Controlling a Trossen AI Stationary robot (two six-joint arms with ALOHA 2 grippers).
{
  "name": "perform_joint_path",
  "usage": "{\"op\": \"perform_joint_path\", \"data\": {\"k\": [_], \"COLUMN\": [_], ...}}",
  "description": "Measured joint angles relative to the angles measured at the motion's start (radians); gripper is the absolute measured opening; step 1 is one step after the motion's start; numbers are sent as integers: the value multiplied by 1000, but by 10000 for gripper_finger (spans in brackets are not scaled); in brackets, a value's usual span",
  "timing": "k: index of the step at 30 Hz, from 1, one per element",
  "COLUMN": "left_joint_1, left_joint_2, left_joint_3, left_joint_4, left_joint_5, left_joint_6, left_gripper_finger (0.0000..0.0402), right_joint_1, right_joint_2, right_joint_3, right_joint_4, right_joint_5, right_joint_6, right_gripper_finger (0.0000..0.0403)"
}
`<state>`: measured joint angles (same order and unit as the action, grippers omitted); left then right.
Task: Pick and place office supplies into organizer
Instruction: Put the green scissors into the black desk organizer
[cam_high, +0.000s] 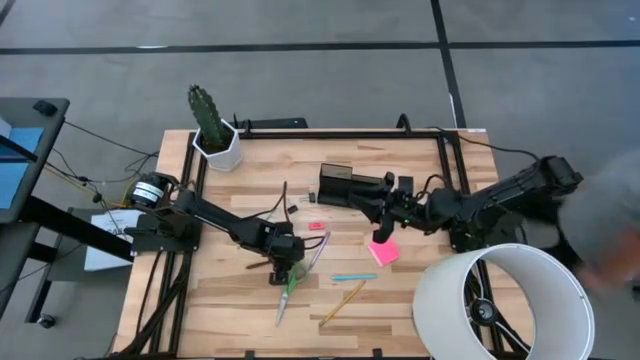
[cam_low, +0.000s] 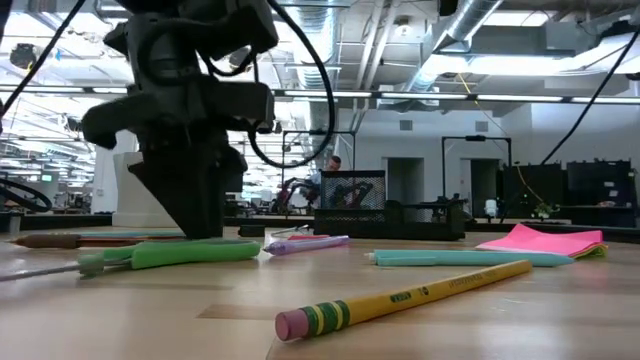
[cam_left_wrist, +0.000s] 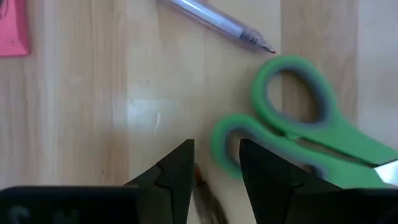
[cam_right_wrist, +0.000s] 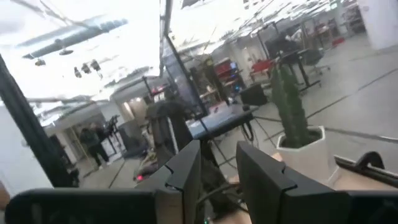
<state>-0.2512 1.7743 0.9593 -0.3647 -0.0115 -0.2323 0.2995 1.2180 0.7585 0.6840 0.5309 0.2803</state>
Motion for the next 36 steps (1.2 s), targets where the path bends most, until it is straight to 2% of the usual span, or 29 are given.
{"op": "perform_joint_path", "data": {"k": [9, 13, 18, 22, 25, 28, 30, 33, 36], "left_joint_1": [0, 2, 15, 21, 21, 22, 24, 27, 39], "left_joint_2": [7, 13, 43, 45, 35, 11, -17, -36, -44], "left_joint_3": [0, 1, 4, 13, 61, 129, 199, 305, 419], "left_joint_4": [4, 3, -3, -6, -72, -179, -213, -329, -363], "left_joint_5": [-4, -5, 3, 4, -24, -112, -213, -418, -666], "left_joint_6": [-6, -2, -41, -59, -47, -31, -19, 21, 106], "left_gripper_finger": [114, 82, 20, 15, 15, 6, 6, 6, 5], "right_joint_1": [1, 2, 6, 14, 18, 30, 44, 62, 80], "right_joint_2": [70, 80, 77, 76, 76, 76, 76, 75, 75], "right_joint_3": [7, 7, 7, 7, 7, 5, 5, 5, 5], "right_joint_4": [-3, -2, 20, 77, 104, 194, 290, 401, 451], "right_joint_5": [-10, -10, -10, -16, -19, -37, -63, -116, -144], "right_joint_6": [52, 79, 79, 79, 79, 54, -14, -120, -183], "right_gripper_finger": [98, 98, 98, 98, 98, 98, 98, 98, 98]}}
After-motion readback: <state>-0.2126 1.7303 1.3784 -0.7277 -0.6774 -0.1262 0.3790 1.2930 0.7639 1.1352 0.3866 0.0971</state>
